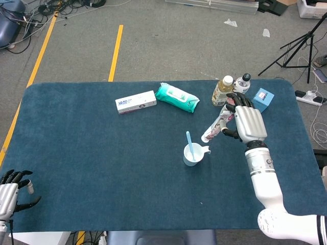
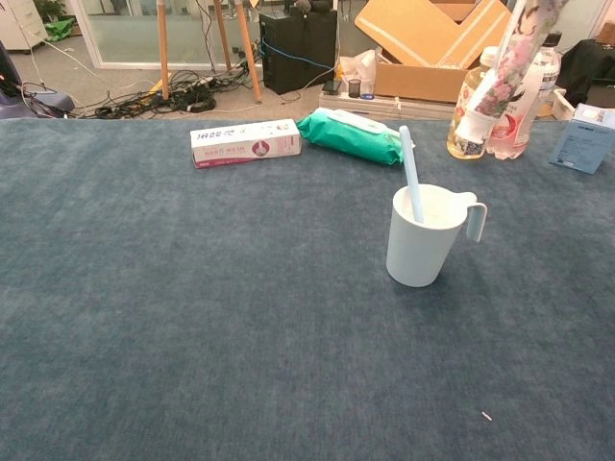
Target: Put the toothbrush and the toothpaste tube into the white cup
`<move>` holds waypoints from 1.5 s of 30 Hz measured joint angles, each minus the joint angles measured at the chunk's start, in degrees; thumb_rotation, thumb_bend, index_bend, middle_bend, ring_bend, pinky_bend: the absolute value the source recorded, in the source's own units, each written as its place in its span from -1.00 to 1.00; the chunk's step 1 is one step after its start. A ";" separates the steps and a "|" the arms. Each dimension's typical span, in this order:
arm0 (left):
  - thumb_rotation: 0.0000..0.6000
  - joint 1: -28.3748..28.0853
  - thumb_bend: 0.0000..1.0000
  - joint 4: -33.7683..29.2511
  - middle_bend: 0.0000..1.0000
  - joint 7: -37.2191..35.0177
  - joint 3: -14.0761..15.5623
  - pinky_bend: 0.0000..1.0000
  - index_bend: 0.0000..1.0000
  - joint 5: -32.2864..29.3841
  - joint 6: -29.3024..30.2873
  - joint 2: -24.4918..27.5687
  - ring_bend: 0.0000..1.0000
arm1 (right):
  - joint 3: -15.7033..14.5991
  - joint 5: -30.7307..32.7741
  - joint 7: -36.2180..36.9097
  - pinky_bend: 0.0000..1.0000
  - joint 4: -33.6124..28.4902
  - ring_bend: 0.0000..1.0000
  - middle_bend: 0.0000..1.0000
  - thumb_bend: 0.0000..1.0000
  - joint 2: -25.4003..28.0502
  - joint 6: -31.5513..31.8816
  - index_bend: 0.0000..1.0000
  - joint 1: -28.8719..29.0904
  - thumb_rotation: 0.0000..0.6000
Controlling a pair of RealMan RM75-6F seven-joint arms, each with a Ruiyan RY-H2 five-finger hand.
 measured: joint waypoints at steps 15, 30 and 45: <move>1.00 0.47 -0.70 1.04 -0.46 -1.79 0.14 -0.77 0.27 -0.28 0.19 -0.01 -0.58 | -4.07 0.96 -2.73 -0.78 3.44 -1.00 -0.67 -0.19 -7.54 -0.03 0.43 4.55 1.00; 1.00 0.81 -0.70 1.96 -0.46 -2.62 0.32 -0.77 0.27 -0.50 0.09 -0.48 -0.58 | -6.89 1.44 -3.34 -0.77 7.15 -1.00 -0.67 -0.19 -11.98 -1.28 0.43 6.20 1.00; 1.00 1.01 -0.70 2.67 -0.46 -3.29 0.38 -0.77 0.27 -0.61 -0.06 -0.79 -0.58 | -9.95 1.96 -6.03 -0.78 13.49 -1.00 -0.67 -0.19 -19.15 -2.26 0.43 8.25 1.00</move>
